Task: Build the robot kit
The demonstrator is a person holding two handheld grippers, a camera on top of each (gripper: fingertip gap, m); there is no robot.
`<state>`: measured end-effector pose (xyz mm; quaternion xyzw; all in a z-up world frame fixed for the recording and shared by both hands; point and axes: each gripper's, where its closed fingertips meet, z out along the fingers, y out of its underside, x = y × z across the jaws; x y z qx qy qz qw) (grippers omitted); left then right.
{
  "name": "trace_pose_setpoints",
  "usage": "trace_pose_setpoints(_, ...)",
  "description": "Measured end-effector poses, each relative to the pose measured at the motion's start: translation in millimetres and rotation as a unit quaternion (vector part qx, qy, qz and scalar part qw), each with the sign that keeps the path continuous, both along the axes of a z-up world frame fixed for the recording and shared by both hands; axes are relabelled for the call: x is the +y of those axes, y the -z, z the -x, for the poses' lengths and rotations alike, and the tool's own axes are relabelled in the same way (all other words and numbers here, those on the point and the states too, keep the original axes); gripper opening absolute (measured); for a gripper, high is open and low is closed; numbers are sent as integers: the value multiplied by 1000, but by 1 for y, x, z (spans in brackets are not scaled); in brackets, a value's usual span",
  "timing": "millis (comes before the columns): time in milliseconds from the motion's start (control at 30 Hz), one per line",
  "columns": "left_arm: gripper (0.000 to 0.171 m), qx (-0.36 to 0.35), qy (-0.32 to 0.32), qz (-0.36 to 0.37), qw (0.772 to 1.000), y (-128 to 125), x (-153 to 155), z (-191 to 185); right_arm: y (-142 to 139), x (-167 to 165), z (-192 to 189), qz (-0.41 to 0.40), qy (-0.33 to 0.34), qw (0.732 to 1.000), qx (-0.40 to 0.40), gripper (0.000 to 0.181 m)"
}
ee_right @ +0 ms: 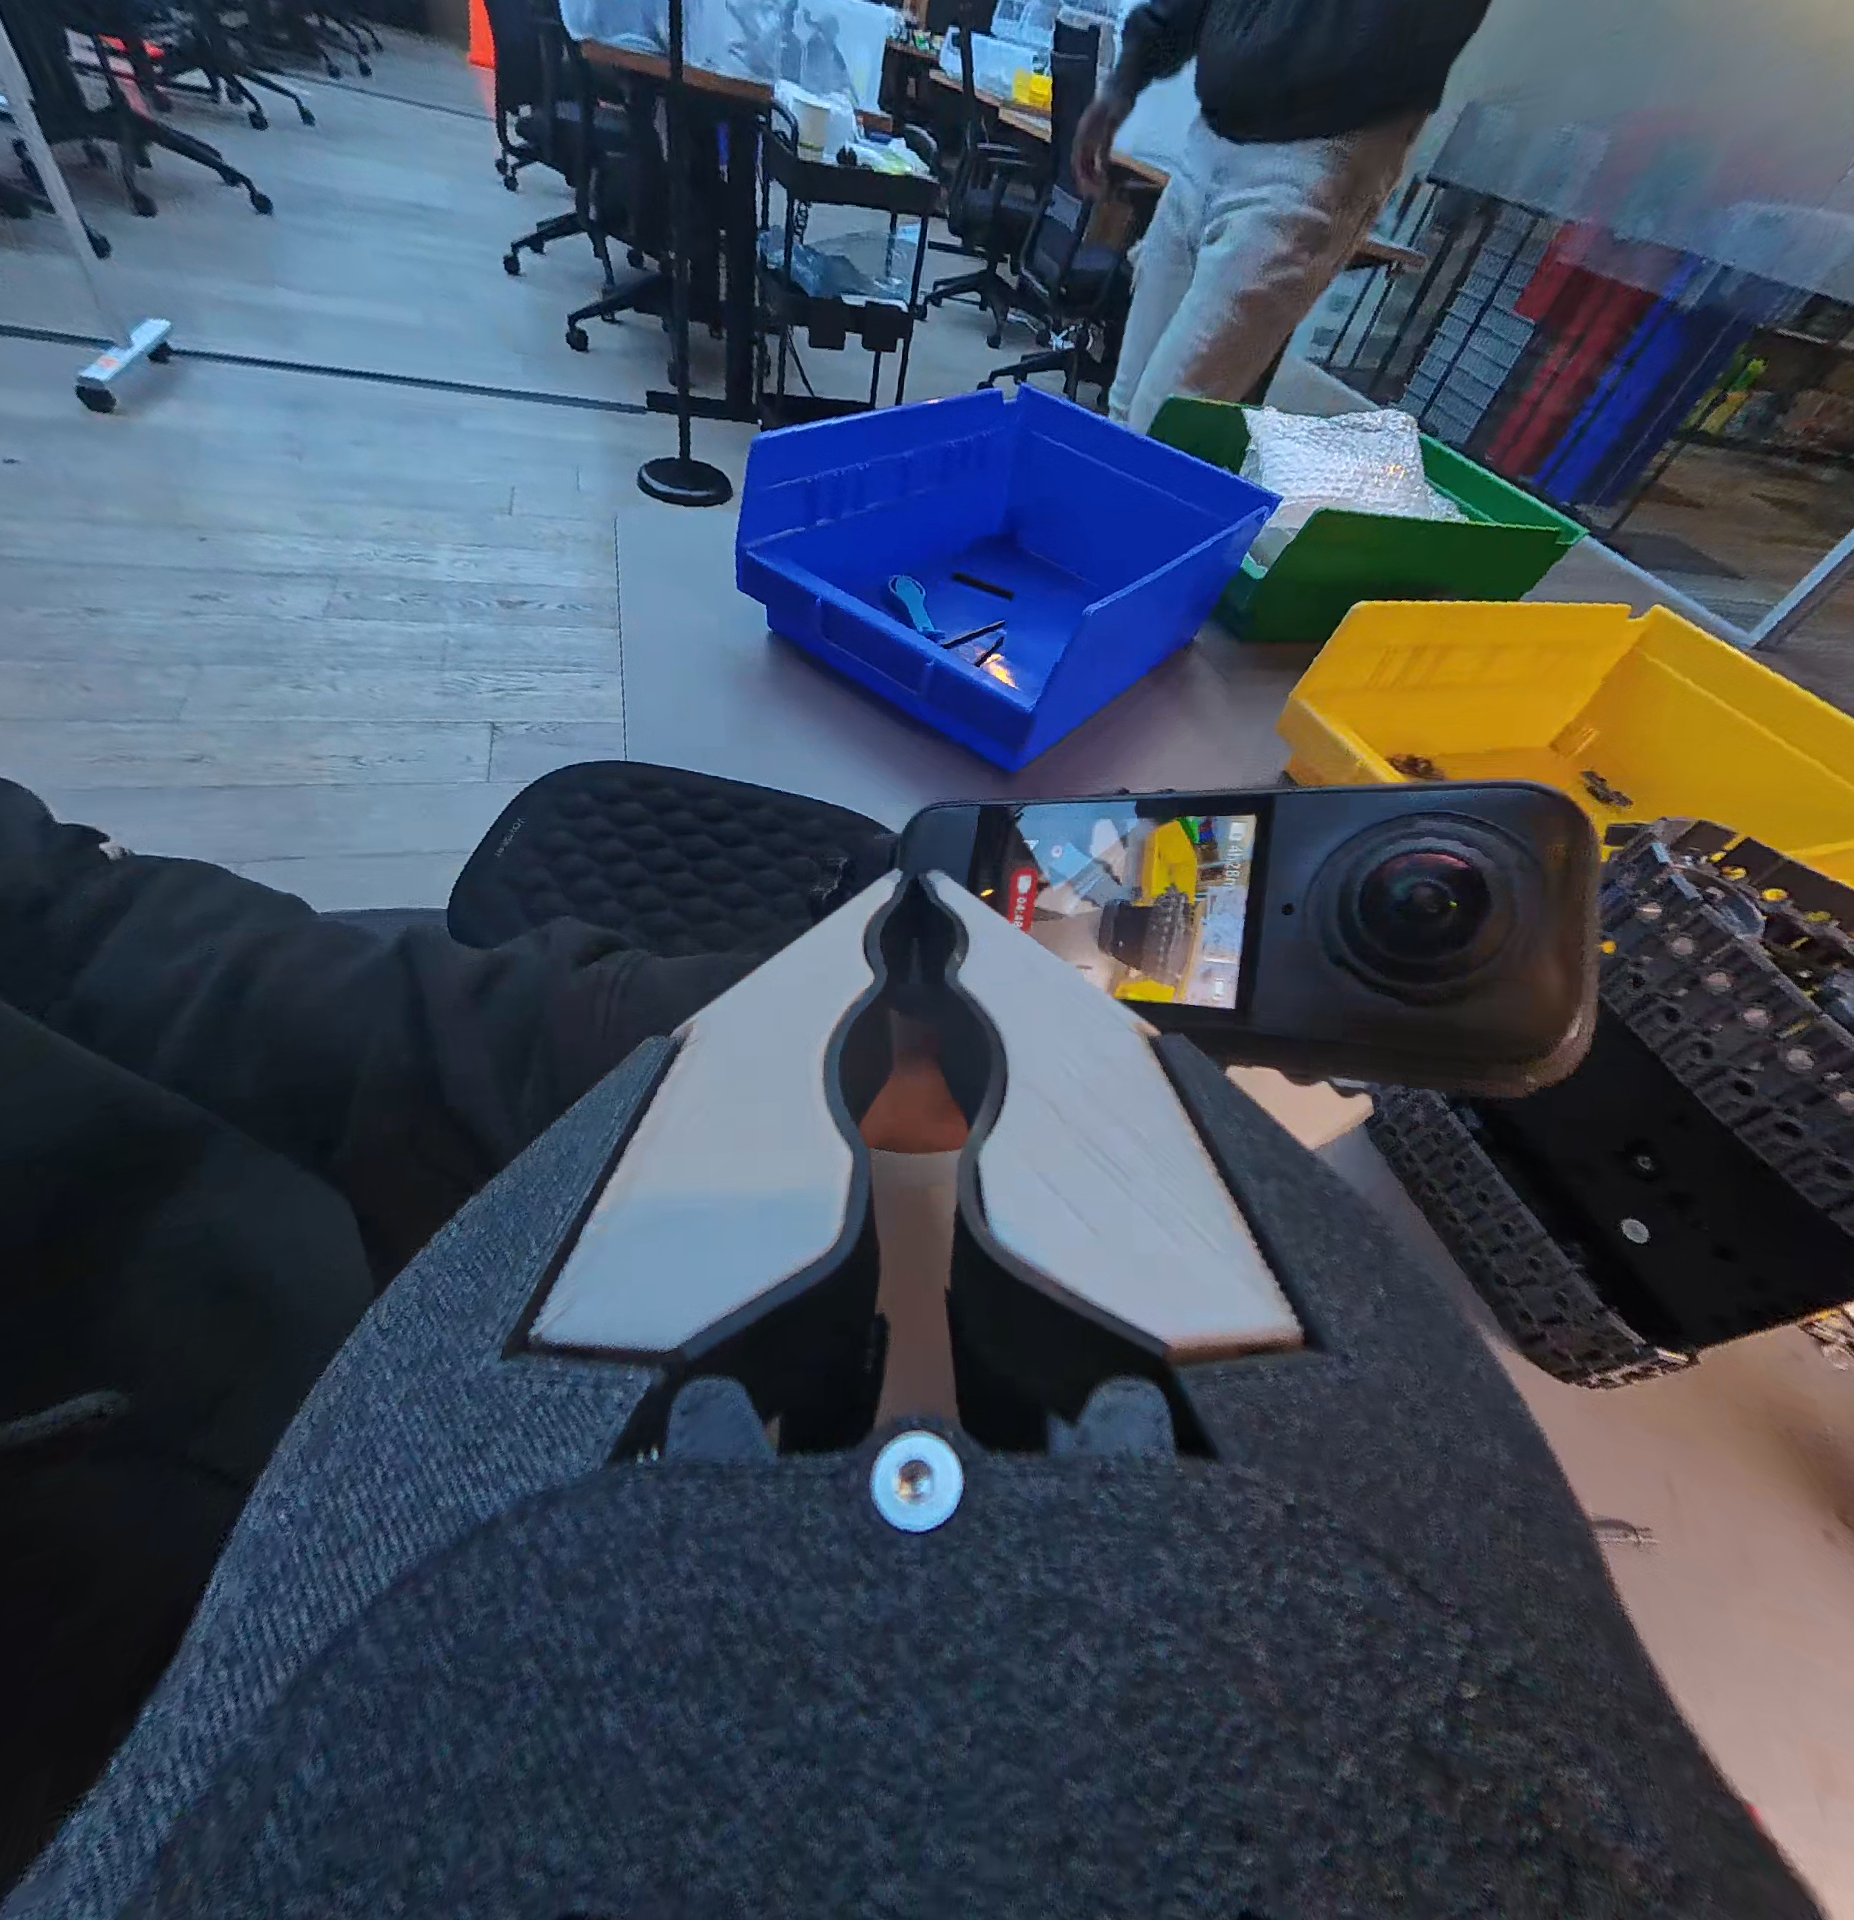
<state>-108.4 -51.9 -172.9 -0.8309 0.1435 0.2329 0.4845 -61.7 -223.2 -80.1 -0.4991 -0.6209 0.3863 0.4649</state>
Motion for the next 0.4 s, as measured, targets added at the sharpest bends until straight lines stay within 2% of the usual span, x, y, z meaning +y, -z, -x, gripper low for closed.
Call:
trace_pose_setpoints(100,28,14,1,11,1000,6,-1,-1,3,3,-2,-3,9,1000,-14,0)
trace_pose_setpoints(200,23,45,-4,10,999,11,-3,4,13,2,-4,-41,9,997,-59,0)
trace_pose_setpoints(300,24,46,3,16,999,11,-1,4,13,0,-4,-62,-3,995,-77,0)
trace_pose_setpoints(333,27,41,9,14,999,7,-1,0,9,-3,-4,-59,-18,996,-63,0)
trace_pose_setpoints(400,29,10,30,1,1000,-4,-1,-11,-10,-7,-9,1,-38,999,-7,0)
